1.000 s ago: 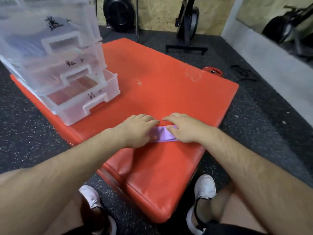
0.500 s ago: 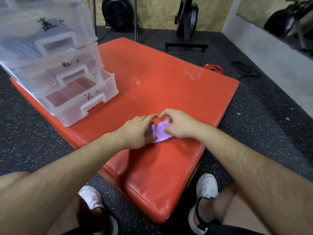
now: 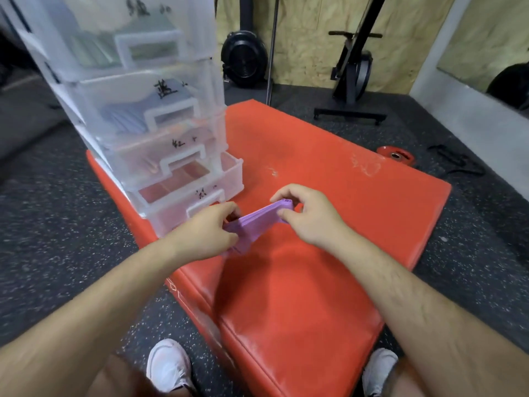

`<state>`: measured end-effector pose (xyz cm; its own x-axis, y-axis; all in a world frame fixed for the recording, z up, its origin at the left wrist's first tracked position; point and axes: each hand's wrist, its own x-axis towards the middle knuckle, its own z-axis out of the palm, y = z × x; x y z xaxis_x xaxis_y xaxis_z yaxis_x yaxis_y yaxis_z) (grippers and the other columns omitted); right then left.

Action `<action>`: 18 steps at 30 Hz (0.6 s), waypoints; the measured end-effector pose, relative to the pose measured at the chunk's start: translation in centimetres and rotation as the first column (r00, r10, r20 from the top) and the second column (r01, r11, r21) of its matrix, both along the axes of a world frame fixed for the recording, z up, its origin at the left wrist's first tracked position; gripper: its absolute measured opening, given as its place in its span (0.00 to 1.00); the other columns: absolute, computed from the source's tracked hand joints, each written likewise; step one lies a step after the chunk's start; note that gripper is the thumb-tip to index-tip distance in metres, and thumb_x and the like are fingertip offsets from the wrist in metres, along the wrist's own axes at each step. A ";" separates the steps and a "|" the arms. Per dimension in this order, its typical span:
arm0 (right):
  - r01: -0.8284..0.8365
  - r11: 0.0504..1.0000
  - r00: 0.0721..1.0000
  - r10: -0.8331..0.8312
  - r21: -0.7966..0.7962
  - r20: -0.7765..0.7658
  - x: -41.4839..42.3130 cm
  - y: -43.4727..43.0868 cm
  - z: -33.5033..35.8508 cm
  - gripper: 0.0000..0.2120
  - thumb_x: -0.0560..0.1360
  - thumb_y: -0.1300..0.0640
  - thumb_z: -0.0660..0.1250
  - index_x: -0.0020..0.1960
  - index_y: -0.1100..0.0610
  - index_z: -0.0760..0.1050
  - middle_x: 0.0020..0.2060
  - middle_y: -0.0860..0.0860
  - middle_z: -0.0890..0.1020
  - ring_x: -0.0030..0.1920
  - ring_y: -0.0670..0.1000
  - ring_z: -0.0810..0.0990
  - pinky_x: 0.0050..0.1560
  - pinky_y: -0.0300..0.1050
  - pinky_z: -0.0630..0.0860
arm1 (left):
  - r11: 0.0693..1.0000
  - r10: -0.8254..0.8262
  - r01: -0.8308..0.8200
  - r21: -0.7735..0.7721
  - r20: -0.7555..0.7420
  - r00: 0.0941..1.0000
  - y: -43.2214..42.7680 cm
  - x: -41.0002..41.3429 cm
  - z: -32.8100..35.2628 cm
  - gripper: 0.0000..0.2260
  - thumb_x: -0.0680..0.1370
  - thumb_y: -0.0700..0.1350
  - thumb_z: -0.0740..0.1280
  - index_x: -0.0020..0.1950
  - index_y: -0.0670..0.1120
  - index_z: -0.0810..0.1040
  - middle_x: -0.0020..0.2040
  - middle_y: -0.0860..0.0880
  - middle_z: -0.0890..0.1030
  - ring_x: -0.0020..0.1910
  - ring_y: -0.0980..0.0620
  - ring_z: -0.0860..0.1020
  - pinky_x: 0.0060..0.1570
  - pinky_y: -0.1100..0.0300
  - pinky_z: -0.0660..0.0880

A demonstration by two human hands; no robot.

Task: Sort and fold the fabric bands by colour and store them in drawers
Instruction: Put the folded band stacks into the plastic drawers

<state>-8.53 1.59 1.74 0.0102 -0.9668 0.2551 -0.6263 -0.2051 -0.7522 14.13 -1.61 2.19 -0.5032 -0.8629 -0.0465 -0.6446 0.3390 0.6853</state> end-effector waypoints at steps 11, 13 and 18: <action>-0.026 0.976 0.997 0.009 -0.215 -0.080 8.7 -10.2 2.6 0.10 0.70 0.66 0.70 0.47 0.53 0.82 0.39 0.42 0.82 0.45 0.49 0.76 0.43 0.33 0.66 | 0.774 0.240 -0.252 -0.581 -0.099 0.966 -4.0 8.4 2.2 0.15 0.73 0.34 0.64 0.54 0.51 0.74 0.49 0.52 0.78 0.42 0.47 0.74 0.38 0.57 0.69; -0.049 0.976 0.987 0.014 -0.212 -0.163 9.4 -12.3 2.6 0.11 0.70 0.66 0.69 0.47 0.52 0.82 0.35 0.39 0.78 0.44 0.50 0.75 0.42 0.36 0.64 | 0.762 0.235 -0.204 -0.615 -0.031 0.972 -5.2 8.8 1.6 0.14 0.74 0.34 0.63 0.56 0.49 0.74 0.52 0.48 0.77 0.45 0.42 0.77 0.39 0.53 0.74; -0.048 0.986 0.967 0.006 -0.159 -0.256 9.8 -15.4 0.4 0.12 0.69 0.66 0.66 0.45 0.51 0.82 0.41 0.45 0.84 0.46 0.54 0.78 0.48 0.50 0.73 | 0.768 0.291 -0.128 -0.627 0.164 0.943 -7.1 8.3 -0.2 0.18 0.72 0.33 0.61 0.60 0.48 0.72 0.53 0.45 0.74 0.47 0.39 0.76 0.38 0.54 0.68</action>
<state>1.24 -13.80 2.15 0.1206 -0.9108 0.3949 -0.7844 -0.3312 -0.5244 22.40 -8.69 2.02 -0.3498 -0.8358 0.4232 -0.8623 0.4639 0.2033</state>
